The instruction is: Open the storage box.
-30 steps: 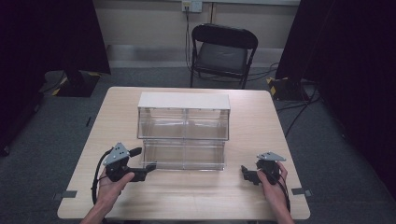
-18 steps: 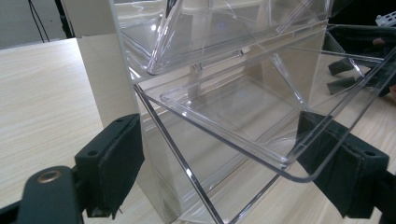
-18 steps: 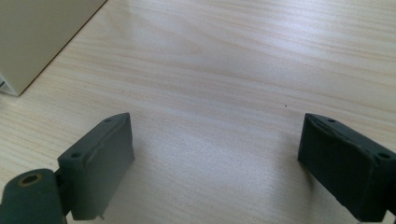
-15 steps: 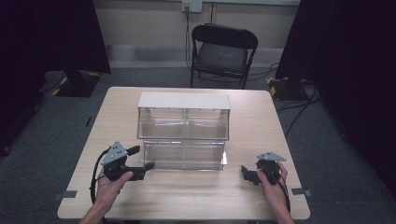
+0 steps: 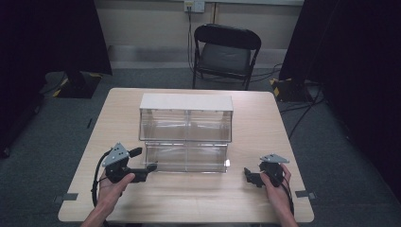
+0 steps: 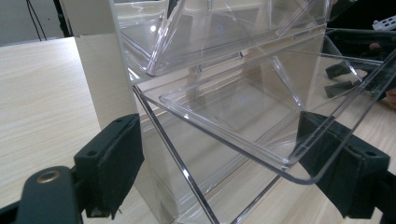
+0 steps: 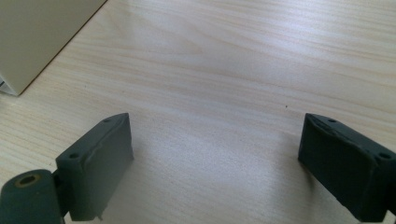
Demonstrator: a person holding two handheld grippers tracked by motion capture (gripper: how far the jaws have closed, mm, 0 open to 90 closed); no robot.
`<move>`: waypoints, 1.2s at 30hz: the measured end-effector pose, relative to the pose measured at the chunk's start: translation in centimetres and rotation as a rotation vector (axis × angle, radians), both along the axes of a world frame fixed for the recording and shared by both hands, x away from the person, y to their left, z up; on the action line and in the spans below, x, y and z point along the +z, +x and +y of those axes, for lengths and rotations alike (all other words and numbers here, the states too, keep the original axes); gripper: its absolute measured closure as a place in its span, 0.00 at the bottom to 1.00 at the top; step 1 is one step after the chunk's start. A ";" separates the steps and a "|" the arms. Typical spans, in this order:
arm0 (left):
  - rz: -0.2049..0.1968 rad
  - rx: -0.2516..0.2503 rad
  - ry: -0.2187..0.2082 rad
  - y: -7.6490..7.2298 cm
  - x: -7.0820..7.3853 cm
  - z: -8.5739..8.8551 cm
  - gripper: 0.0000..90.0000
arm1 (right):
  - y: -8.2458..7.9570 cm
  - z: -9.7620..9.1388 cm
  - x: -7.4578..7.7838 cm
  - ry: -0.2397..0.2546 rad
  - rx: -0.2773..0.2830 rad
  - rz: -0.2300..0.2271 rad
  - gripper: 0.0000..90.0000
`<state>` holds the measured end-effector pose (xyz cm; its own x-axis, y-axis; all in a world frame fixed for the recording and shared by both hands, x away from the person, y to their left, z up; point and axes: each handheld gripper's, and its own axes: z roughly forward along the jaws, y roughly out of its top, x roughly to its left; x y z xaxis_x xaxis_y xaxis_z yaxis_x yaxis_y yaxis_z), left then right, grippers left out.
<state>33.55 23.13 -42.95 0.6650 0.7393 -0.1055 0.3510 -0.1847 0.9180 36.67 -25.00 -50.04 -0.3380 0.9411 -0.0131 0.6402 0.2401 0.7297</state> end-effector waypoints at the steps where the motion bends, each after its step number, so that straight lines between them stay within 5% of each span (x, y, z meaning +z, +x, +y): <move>1: 0.001 0.000 -0.006 0.0 0.0 0.0 0.17 | 0.0 0.0 0.0 0.001 0.000 0.001 0.10; 36: -0.014 0.020 -0.035 0.6 1.4 0.1 0.17 | 0.1 0.0 0.0 -0.001 0.007 0.002 0.10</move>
